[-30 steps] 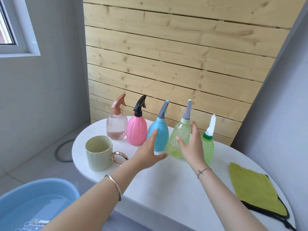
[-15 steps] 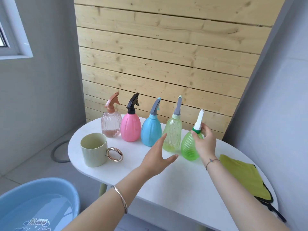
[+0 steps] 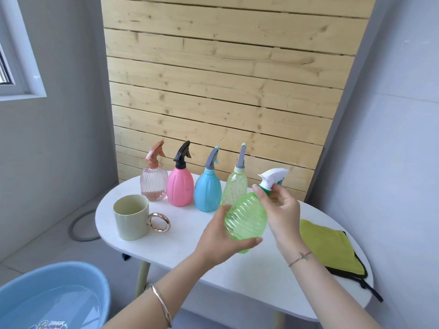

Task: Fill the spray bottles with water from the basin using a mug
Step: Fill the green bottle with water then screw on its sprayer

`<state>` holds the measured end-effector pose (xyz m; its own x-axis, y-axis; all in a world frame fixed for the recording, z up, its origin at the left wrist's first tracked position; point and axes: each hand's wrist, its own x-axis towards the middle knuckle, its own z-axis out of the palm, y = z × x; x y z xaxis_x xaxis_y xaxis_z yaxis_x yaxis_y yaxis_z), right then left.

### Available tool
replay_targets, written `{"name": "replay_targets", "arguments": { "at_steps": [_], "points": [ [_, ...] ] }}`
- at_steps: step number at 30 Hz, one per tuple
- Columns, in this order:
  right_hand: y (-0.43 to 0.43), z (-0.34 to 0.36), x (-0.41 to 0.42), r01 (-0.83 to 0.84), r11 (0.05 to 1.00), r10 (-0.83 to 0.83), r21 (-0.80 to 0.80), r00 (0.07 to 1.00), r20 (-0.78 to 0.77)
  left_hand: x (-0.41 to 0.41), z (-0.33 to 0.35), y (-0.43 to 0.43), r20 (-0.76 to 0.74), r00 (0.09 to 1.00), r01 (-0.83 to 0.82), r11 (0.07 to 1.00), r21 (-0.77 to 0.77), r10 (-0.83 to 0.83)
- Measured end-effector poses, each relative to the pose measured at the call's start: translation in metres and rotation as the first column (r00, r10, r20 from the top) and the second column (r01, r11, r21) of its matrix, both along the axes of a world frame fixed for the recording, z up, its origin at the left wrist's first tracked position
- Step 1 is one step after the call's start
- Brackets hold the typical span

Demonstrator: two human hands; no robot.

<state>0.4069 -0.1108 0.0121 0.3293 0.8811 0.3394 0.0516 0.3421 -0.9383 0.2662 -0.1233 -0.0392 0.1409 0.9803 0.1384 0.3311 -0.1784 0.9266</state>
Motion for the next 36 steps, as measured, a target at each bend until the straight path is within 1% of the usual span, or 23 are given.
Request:
{"name": "replay_targets", "arguments": {
  "at_steps": [2, 4, 6, 8, 9, 11, 12, 13, 15, 17, 19, 21, 23, 24, 26, 27, 28, 29, 30, 33, 35, 36],
  "points": [
    [-0.005, 0.002, 0.000, -0.025, 0.999, 0.023, -0.032, 0.997, -0.071, -0.003, 0.003, -0.005, 0.051, 0.999, 0.014, 1.000, -0.021, -0.013],
    [-0.008, 0.006, -0.002, -0.064, 0.997, 0.058, -0.048, 0.992, -0.111, -0.008, 0.005, -0.008, 0.136, 0.990, 0.040, 0.997, -0.059, -0.031],
    [-0.012, 0.013, -0.006, -0.133, 0.990, 0.125, -0.051, 0.984, -0.130, -0.016, 0.009, -0.012, 0.262, 0.958, 0.159, 0.978, -0.134, -0.120],
    [-0.017, 0.021, -0.008, -0.248, 0.967, 0.235, -0.054, 0.956, -0.176, -0.024, 0.017, -0.016, 0.398, 0.887, 0.338, 0.916, -0.217, -0.233],
    [-0.019, 0.026, -0.007, -0.310, 0.949, 0.295, -0.049, 0.934, -0.200, -0.029, 0.020, -0.016, 0.485, 0.840, 0.405, 0.876, -0.261, -0.244],
    [-0.022, 0.032, -0.006, -0.388, 0.921, 0.374, -0.020, 0.899, -0.229, -0.036, 0.026, -0.014, 0.690, 0.703, 0.517, 0.789, -0.331, -0.171],
    [-0.023, 0.034, -0.008, -0.385, 0.923, 0.375, -0.003, 0.901, -0.220, -0.039, 0.027, -0.011, 0.743, 0.658, 0.535, 0.771, -0.345, -0.125],
    [-0.024, 0.033, -0.011, -0.362, 0.932, 0.357, 0.010, 0.913, -0.197, -0.042, 0.027, -0.010, 0.757, 0.647, 0.521, 0.778, -0.351, -0.091],
    [-0.025, 0.033, -0.018, -0.323, 0.946, 0.323, 0.033, 0.931, -0.168, -0.041, 0.024, -0.010, 0.765, 0.642, 0.469, 0.821, -0.327, -0.062],
    [-0.027, 0.034, -0.025, -0.314, 0.948, 0.318, 0.052, 0.932, -0.174, -0.041, 0.018, -0.010, 0.760, 0.648, 0.429, 0.847, -0.313, -0.048],
    [-0.028, 0.037, -0.029, -0.337, 0.940, 0.340, 0.054, 0.916, -0.212, -0.042, 0.017, -0.013, 0.715, 0.695, 0.441, 0.828, -0.345, -0.072],
    [-0.029, 0.039, -0.034, -0.370, 0.928, 0.371, 0.044, 0.905, -0.206, -0.044, 0.022, -0.020, 0.646, 0.756, 0.479, 0.759, -0.440, -0.103],
    [-0.029, 0.038, -0.038, -0.377, 0.926, 0.376, 0.031, 0.907, -0.191, -0.045, 0.024, -0.022, 0.666, 0.736, 0.536, 0.705, -0.465, -0.120],
    [-0.028, 0.037, -0.040, -0.363, 0.931, 0.362, 0.033, 0.908, -0.212, -0.044, 0.022, -0.021, 0.698, 0.707, 0.537, 0.726, -0.429, -0.111],
    [-0.027, 0.038, -0.042, -0.315, 0.948, 0.315, 0.041, 0.913, -0.260, -0.043, 0.019, -0.018, 0.764, 0.638, 0.492, 0.815, -0.305, -0.099],
    [-0.027, 0.038, -0.044, -0.301, 0.953, 0.302, 0.044, 0.913, -0.274, -0.045, 0.017, -0.016, 0.771, 0.633, 0.430, 0.860, -0.276, -0.069],
    [-0.027, 0.038, -0.044, -0.295, 0.954, 0.296, 0.048, 0.912, -0.283, -0.047, 0.016, -0.013, 0.760, 0.649, 0.364, 0.890, -0.275, -0.031],
    [-0.027, 0.037, -0.045, -0.295, 0.954, 0.296, 0.048, 0.912, -0.285, -0.049, 0.016, -0.012, 0.747, 0.664, 0.340, 0.898, -0.278, -0.021],
    [-0.027, 0.036, -0.046, -0.297, 0.954, 0.298, 0.047, 0.913, -0.278, -0.050, 0.017, -0.014, 0.748, 0.663, 0.351, 0.892, -0.283, -0.023],
    [-0.028, 0.031, -0.049, -0.303, 0.952, 0.303, 0.042, 0.916, -0.264, -0.052, 0.022, -0.021, 0.739, 0.673, 0.426, 0.834, -0.351, -0.033],
    [-0.027, 0.030, -0.051, -0.283, 0.958, 0.286, 0.051, 0.915, -0.286, -0.052, 0.020, -0.021, 0.757, 0.652, 0.424, 0.852, -0.309, -0.050],
    [-0.027, 0.030, -0.052, -0.263, 0.963, 0.268, 0.058, 0.917, -0.294, -0.052, 0.020, -0.021, 0.780, 0.624, 0.410, 0.867, -0.283, -0.040]
  ]
}}
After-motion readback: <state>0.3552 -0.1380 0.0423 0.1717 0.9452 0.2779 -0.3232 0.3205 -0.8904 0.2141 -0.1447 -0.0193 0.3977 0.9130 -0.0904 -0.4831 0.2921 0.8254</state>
